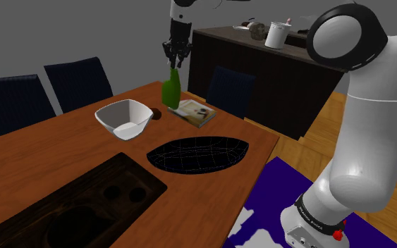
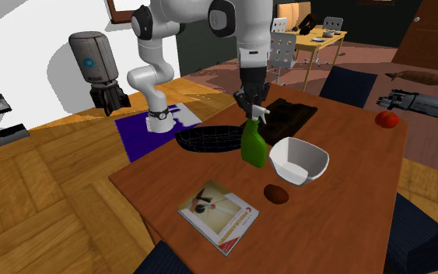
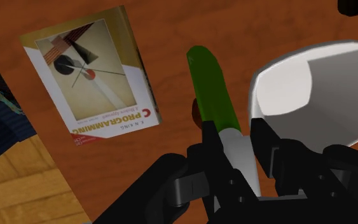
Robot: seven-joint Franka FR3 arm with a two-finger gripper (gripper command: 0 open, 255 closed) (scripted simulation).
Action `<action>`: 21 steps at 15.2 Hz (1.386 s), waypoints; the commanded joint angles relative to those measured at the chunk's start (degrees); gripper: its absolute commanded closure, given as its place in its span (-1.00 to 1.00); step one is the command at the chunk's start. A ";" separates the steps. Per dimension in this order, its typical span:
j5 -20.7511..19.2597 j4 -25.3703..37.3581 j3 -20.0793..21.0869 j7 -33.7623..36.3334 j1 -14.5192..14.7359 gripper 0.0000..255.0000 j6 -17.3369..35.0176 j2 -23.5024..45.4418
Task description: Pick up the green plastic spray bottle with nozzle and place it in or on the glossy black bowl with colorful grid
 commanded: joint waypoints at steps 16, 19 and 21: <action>0.85 -12.74 1.02 2.55 1.18 1.00 -4.83 -17.69; 1.31 -18.35 1.50 3.53 1.65 1.00 -5.39 -23.92; 1.66 -21.54 1.84 4.23 2.00 1.00 -6.09 -27.87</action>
